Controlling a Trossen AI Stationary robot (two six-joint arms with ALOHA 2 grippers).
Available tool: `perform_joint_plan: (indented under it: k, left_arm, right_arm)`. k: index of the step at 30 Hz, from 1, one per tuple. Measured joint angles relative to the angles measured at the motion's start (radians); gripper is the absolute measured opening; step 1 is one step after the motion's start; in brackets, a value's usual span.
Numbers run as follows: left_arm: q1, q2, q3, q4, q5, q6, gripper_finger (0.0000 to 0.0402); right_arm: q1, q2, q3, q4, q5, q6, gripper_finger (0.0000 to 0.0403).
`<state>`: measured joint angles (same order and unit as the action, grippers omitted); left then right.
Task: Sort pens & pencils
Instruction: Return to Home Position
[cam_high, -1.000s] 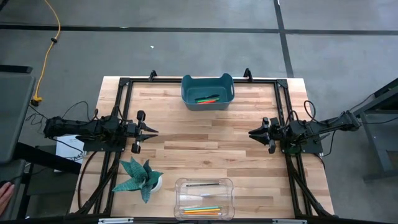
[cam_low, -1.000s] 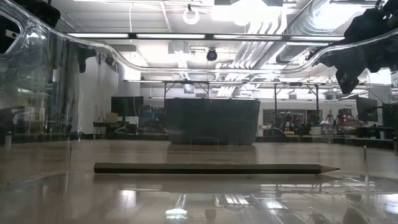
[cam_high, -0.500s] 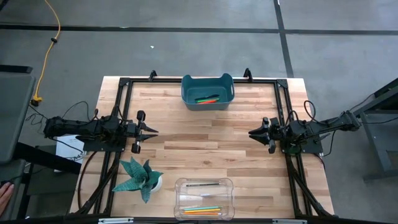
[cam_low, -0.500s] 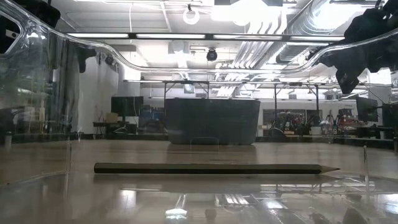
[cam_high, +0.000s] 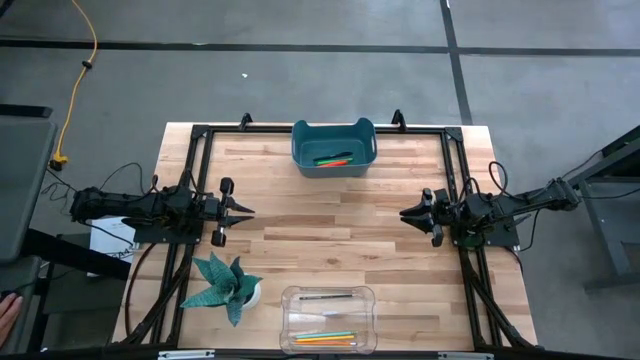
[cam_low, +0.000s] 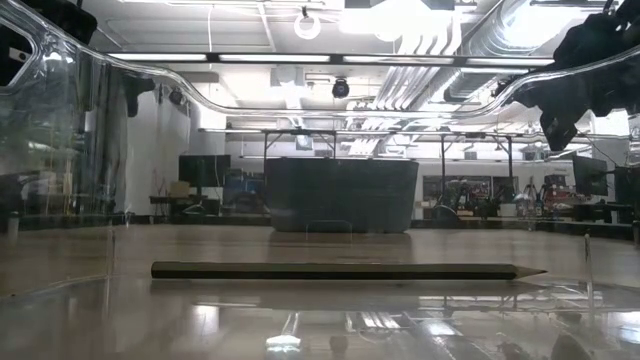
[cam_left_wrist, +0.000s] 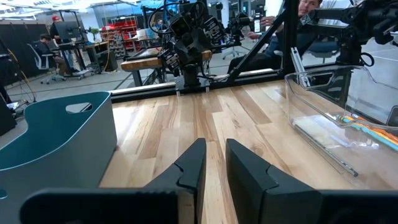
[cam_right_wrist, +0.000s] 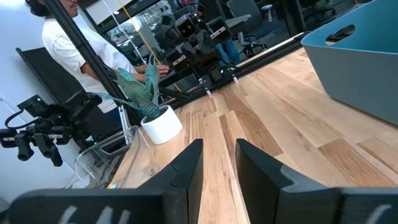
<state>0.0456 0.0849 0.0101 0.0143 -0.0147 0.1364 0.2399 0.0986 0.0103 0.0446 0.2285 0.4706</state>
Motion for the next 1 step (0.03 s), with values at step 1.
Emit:
perform_joint_plan:
  k: [1]
  left_arm:
    - [0.000, 0.000, 0.000, 0.000, 0.000, 0.000, 0.0051]
  right_arm:
    - [0.000, 0.000, 0.000, 0.000, 0.000, 0.000, 0.0085]
